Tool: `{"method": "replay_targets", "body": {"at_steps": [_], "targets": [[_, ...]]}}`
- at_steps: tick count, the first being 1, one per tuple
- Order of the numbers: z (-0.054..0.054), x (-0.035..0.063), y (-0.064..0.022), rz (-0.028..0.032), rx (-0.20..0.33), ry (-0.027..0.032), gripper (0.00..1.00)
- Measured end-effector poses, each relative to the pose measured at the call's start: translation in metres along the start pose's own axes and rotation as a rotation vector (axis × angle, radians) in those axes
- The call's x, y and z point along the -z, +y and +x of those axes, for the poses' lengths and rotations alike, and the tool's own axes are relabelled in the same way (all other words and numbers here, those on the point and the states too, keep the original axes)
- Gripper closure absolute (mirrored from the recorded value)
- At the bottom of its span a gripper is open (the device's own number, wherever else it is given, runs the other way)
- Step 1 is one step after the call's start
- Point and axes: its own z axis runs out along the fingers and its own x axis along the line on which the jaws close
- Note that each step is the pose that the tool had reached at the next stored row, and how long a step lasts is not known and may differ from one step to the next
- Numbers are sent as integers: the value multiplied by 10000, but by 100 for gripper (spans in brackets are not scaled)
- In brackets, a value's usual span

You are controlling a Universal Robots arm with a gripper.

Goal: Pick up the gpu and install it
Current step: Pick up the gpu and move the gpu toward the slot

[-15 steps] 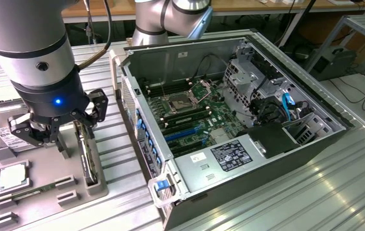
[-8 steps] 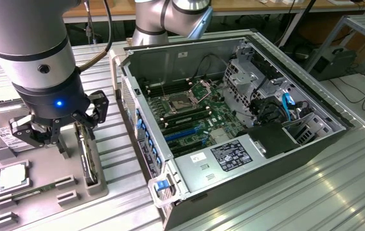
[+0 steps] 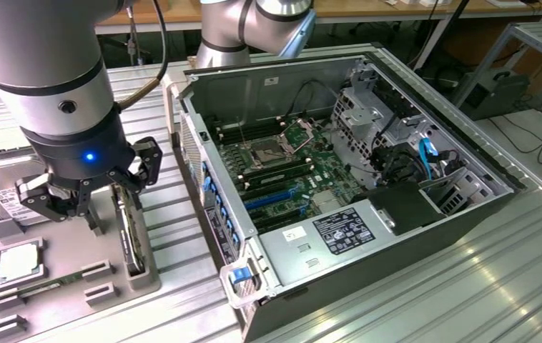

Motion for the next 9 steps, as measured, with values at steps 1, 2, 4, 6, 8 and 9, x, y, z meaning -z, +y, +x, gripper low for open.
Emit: {"method": "replay_targets", "body": {"at_steps": [1,2,4,6,8,9], "targets": [[0,-4,-1,0,2,-1,40],[0,-8,-2,0,3,-1,40],[0,-14,-6,0,8,0,40],[0,-21,-9,0,11,1,40],[0,-28,-12,-1,15,1,40],[1,-32,-14,-1,17,0,40]]}}
